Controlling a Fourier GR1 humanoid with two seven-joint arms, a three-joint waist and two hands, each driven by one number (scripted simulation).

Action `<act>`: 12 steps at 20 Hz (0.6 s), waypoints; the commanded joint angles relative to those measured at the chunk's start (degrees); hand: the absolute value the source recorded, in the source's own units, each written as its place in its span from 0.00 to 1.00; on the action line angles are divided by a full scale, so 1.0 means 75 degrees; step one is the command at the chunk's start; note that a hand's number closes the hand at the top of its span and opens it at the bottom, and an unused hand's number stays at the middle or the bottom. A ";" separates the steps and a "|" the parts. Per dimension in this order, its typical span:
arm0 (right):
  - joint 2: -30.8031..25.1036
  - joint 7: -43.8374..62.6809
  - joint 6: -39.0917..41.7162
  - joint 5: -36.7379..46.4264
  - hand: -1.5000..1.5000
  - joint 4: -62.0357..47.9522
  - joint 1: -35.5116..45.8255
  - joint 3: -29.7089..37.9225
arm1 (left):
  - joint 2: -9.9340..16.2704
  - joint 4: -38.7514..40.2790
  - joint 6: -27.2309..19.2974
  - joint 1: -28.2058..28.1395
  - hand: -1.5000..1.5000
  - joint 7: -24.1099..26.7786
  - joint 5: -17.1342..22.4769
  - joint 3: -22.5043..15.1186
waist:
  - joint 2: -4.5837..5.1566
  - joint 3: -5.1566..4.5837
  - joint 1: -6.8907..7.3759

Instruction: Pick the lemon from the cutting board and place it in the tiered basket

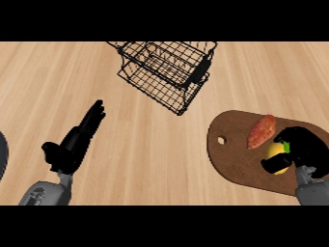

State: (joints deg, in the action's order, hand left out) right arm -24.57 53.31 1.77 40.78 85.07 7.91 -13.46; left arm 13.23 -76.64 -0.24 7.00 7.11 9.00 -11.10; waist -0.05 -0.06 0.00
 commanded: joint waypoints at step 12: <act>0.0923 0.1275 0.0064 0.2526 1.00 0.2476 -0.1874 -0.0975 | -0.0444 -0.0299 0.0099 -0.0250 0.50 -0.0239 -0.0581 0.0228 | -0.0010 0.0006 -0.0033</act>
State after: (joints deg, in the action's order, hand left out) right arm -18.58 58.46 2.96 54.22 98.73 -1.70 -18.21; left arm 10.97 -76.84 1.21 6.40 6.36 5.90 -8.70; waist -0.12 -0.03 -0.29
